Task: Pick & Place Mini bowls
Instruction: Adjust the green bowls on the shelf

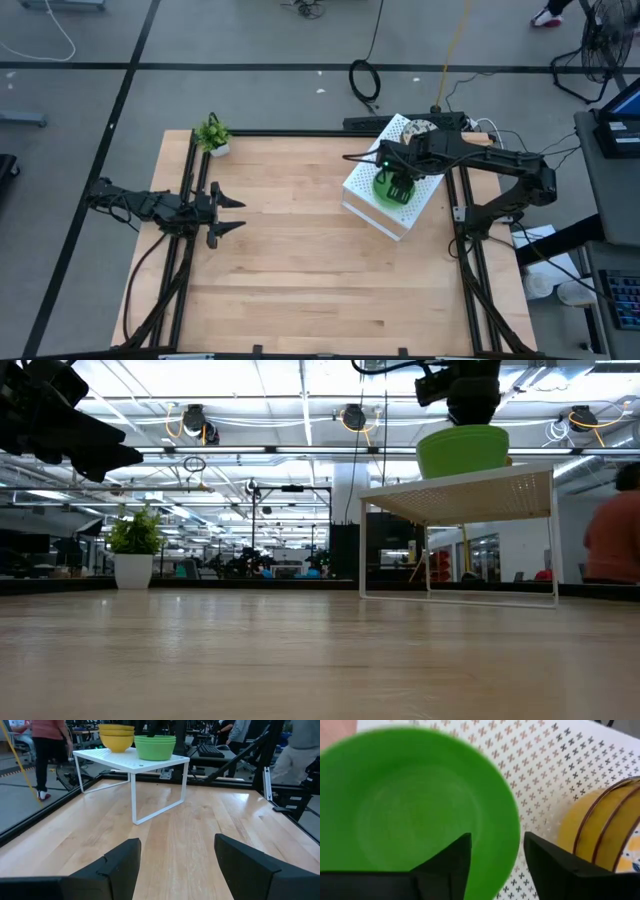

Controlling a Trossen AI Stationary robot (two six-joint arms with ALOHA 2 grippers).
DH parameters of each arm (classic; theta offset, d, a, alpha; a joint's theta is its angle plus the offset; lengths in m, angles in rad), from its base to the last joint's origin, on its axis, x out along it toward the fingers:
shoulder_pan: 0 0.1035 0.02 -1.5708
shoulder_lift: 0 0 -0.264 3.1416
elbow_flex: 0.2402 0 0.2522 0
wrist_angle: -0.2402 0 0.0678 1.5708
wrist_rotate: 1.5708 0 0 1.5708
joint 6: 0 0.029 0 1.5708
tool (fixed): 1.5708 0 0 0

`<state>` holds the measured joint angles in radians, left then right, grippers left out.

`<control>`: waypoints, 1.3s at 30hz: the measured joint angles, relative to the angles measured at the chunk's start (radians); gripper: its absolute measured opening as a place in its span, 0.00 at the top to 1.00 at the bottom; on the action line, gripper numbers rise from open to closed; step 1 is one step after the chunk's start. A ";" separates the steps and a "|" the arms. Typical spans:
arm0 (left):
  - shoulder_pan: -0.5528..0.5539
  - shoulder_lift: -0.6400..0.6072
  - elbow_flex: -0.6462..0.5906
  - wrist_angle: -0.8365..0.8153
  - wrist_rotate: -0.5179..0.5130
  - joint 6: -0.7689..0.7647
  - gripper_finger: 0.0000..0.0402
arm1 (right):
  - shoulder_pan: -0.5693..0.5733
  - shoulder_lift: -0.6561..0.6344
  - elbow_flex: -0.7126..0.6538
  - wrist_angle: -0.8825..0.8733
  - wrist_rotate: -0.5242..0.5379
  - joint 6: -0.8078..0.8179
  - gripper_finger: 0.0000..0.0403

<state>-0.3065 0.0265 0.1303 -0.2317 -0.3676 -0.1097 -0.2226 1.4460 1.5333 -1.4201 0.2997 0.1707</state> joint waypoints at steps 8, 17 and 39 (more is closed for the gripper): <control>0.000 0.000 0.000 0.000 0.000 0.000 0.37 | 0.000 0.000 0.126 -0.043 -0.016 0.032 0.54; 0.000 0.000 0.000 -0.002 0.000 -0.006 0.37 | 0.014 -0.025 0.349 -0.048 -0.043 0.171 0.57; 0.000 0.000 0.000 0.003 0.001 0.078 0.37 | 0.320 -0.444 -1.159 2.188 0.006 -0.250 0.55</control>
<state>-0.3061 0.0266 0.1303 -0.2290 -0.3668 -0.0321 0.0978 1.0018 0.3739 0.7681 0.3056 -0.0789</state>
